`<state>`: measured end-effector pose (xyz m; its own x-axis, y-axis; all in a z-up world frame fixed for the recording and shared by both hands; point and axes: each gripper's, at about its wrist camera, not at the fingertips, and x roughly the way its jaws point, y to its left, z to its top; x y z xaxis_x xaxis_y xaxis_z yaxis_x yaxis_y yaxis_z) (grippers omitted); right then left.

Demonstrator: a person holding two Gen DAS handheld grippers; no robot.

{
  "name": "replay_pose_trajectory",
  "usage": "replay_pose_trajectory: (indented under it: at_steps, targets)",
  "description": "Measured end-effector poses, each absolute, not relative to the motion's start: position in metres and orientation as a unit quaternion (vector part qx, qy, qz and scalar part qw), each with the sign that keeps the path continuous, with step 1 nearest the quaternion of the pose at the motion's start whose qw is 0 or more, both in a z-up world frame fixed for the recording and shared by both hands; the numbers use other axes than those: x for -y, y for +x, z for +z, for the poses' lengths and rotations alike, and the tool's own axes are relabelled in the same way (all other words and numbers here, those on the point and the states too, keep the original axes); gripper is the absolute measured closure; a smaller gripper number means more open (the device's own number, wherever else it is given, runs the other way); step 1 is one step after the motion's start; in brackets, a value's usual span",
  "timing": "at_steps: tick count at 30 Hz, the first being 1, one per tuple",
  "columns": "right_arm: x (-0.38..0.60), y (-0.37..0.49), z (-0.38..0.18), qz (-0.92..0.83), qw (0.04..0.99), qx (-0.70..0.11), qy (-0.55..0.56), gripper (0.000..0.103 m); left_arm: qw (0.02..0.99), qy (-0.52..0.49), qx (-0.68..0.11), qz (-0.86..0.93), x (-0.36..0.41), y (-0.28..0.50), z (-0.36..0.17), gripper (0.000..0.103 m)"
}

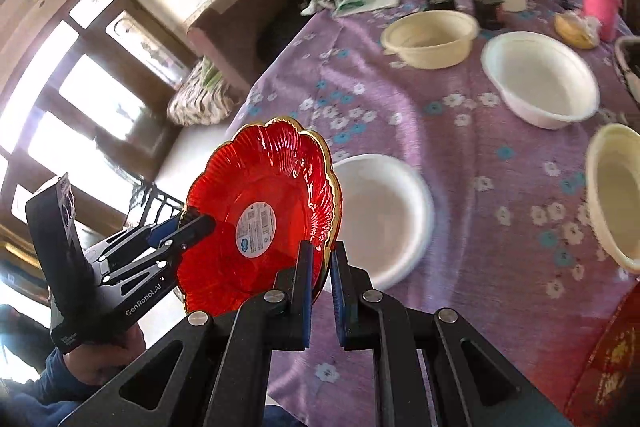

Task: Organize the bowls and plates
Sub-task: 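Lift the small red plate with the left gripper and carry it toward the large red plate, then lower the small red plate onto the large red plate with the left gripper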

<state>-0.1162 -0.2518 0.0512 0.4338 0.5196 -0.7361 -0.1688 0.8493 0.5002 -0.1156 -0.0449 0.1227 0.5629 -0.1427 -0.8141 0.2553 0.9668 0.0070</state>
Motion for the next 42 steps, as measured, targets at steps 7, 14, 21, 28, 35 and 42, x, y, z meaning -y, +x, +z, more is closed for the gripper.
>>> replay_pose_trajectory:
  at_steps: [7, 14, 21, 28, 35, 42]
  targets:
    - [0.312, -0.146, 0.053, 0.154, 0.84, -0.472, 0.219, 0.093, 0.869, 0.103, -0.451, -0.173, 0.109, -0.114, 0.125, 0.079]
    - [0.379, -0.194, 0.047, 0.08, 0.84, -0.461, 0.273, 0.093, 0.847, 0.149, -0.441, -0.255, 0.19, -0.124, 0.124, 0.079]
    - [0.448, -0.255, 0.041, -0.004, 0.835, -0.441, 0.329, 0.093, 0.813, 0.2, -0.432, -0.335, 0.278, -0.144, 0.113, 0.079]
    - [0.501, -0.305, 0.028, -0.08, 0.819, -0.436, 0.364, 0.093, 0.78, 0.231, -0.439, -0.382, 0.348, -0.162, 0.088, 0.078]
    - [0.535, -0.327, 0.004, -0.128, 0.8, -0.458, 0.365, 0.093, 0.759, 0.26, -0.445, -0.399, 0.394, -0.178, 0.062, 0.077]
    - [0.549, -0.318, -0.018, -0.139, 0.788, -0.492, 0.343, 0.093, 0.744, 0.276, -0.462, -0.396, 0.412, -0.178, 0.04, 0.076]
